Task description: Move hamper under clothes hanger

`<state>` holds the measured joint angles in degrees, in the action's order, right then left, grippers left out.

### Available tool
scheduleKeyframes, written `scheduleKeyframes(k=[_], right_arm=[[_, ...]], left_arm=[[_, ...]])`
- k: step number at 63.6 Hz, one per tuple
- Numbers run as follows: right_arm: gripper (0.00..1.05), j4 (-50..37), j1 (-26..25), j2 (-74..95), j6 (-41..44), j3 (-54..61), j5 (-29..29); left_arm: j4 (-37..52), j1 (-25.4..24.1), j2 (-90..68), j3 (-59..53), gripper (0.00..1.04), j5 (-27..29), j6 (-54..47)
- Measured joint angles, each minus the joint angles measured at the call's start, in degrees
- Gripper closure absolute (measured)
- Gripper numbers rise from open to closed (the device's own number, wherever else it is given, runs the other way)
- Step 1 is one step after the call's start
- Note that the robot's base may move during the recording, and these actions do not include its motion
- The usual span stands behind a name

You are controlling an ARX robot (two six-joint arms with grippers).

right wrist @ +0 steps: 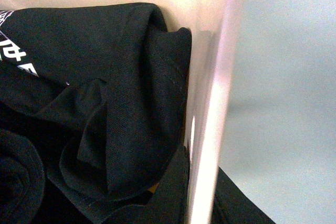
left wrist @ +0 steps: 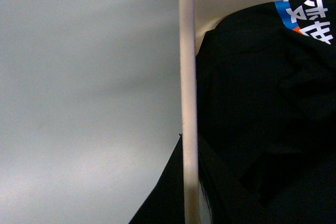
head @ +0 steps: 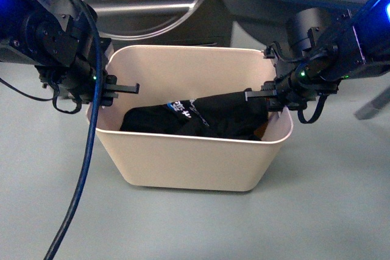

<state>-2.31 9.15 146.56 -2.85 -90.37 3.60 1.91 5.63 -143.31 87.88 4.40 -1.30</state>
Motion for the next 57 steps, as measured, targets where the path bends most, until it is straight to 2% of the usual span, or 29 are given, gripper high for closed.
scheduleKeyframes(k=[13, 57], right_arm=[[0.99, 0.02, -2.27, -0.20, 0.70, 0.02, 0.52], [0.99, 0.00, -1.14, -0.33, 0.76, 0.07, 0.37]], left_arm=[[0.00, 1.97, 0.07, 0.07, 1.01, -0.68, 0.00], [0.00, 0.87, 0.15, 0.00, 1.01, -0.09, 0.00]])
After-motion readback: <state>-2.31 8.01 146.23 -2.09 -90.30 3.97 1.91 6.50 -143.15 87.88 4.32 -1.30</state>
